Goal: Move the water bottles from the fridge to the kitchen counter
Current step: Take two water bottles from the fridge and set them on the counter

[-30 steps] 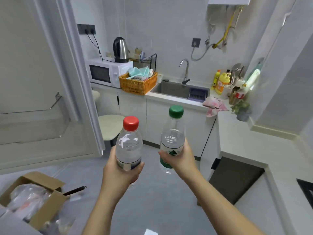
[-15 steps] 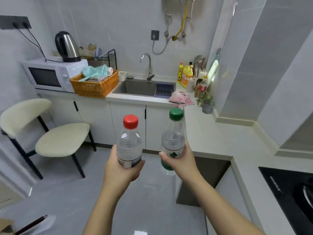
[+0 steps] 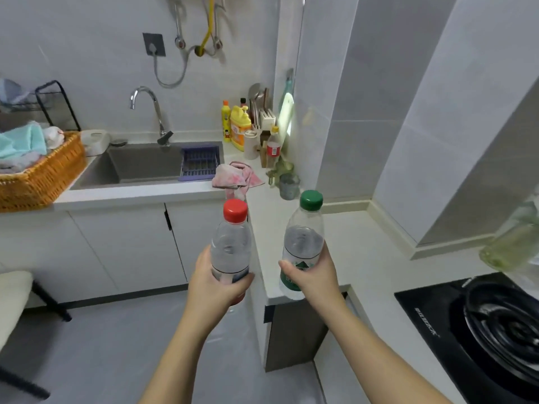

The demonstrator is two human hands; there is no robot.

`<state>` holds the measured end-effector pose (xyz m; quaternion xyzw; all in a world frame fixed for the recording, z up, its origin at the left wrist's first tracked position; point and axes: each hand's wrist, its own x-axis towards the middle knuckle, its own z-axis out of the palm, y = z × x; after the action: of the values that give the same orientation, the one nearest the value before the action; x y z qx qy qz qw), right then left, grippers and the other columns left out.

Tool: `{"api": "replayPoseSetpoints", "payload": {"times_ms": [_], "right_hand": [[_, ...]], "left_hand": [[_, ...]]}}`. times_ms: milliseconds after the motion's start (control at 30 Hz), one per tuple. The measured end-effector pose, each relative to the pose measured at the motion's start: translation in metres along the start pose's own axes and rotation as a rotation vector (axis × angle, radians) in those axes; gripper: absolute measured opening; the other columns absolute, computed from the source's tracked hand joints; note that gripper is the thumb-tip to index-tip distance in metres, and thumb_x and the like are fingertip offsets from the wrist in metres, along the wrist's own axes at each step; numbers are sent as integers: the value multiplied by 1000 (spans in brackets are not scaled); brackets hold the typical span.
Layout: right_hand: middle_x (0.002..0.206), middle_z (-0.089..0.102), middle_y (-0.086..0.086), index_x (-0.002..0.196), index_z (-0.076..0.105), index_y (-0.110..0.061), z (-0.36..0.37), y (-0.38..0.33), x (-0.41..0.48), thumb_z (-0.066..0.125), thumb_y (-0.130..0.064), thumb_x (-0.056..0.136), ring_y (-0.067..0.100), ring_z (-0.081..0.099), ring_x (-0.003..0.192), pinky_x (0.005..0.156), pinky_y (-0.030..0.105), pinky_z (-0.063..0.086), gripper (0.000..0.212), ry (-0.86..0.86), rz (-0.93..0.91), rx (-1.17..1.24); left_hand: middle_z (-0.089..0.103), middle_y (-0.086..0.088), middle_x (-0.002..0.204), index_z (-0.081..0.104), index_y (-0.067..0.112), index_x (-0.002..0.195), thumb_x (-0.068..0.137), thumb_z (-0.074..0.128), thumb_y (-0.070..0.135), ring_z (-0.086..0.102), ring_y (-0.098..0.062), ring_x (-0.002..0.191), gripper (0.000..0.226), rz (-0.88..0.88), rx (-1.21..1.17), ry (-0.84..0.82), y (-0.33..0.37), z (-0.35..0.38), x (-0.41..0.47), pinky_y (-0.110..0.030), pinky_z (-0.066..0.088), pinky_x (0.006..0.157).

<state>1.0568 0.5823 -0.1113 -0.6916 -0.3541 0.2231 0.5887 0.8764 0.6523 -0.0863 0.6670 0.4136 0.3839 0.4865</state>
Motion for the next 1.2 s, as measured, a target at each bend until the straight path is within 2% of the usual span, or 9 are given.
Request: {"api": "replayPoseSetpoints", "payload": {"times_ms": [167,333,467,533,667,800,933,1133,1200], "right_hand": [[103,58,-18,116,49,-25,-47,35,50,86,-15,73,-2,58,93,77,11,43,58,129,64,-32],[103,61,-18,112,50,-29,-104,82,104,86,-13,73,-12,59,88,68,4,44,55,170,127,-33],[107,61,-17,116,51,-26,-147,119,151,89,-16,69,-12,58,92,68,1,44,61,155,178,-69],[105,61,-17,113,52,-27,-162,135,174,90,-18,68,-10,58,92,67,3,45,60,139,203,-92],[98,67,-16,99,54,-35,-179,167,212,90,-19,65,-10,62,87,72,11,48,53,154,235,-121],[101,70,-9,108,56,-33,-188,196,238,87,-17,66,4,67,93,82,28,56,55,170,252,-99],[104,69,-8,114,56,-28,-195,215,259,88,-15,65,5,67,96,82,23,54,60,199,262,-108],[101,71,-4,112,58,-24,-193,232,282,86,-19,62,13,69,95,81,29,56,58,241,277,-90],[102,71,-4,114,58,-23,-192,233,284,86,-15,65,12,69,95,79,24,55,58,255,284,-81]], "left_hand": [[63,-11,97,53,18,104,69,84,8,60,-12,73,48,-39,34,-151,-8,69,53,-12,50,54],[60,0,106,51,28,109,66,86,15,62,-12,88,58,-40,69,-244,-24,153,99,-10,50,56],[64,8,101,52,40,103,62,87,15,63,-8,88,60,-76,100,-271,-40,216,130,-24,54,70],[66,10,98,52,42,102,62,87,13,63,-5,87,60,-110,103,-282,-49,242,144,-28,55,74],[65,15,94,49,43,96,64,86,8,61,3,84,60,-144,90,-273,-62,286,171,-11,46,64],[66,12,93,48,41,95,66,85,10,62,-5,84,56,-163,82,-258,-79,321,198,-14,47,61],[66,14,97,48,42,99,65,86,14,62,1,86,58,-164,84,-287,-92,349,223,-14,44,65],[65,11,104,53,29,115,63,86,13,62,-5,93,63,-133,61,-370,-105,380,251,-20,47,73],[65,10,105,53,29,116,63,86,14,63,-6,94,64,-114,60,-394,-109,383,256,-22,48,75]]}}
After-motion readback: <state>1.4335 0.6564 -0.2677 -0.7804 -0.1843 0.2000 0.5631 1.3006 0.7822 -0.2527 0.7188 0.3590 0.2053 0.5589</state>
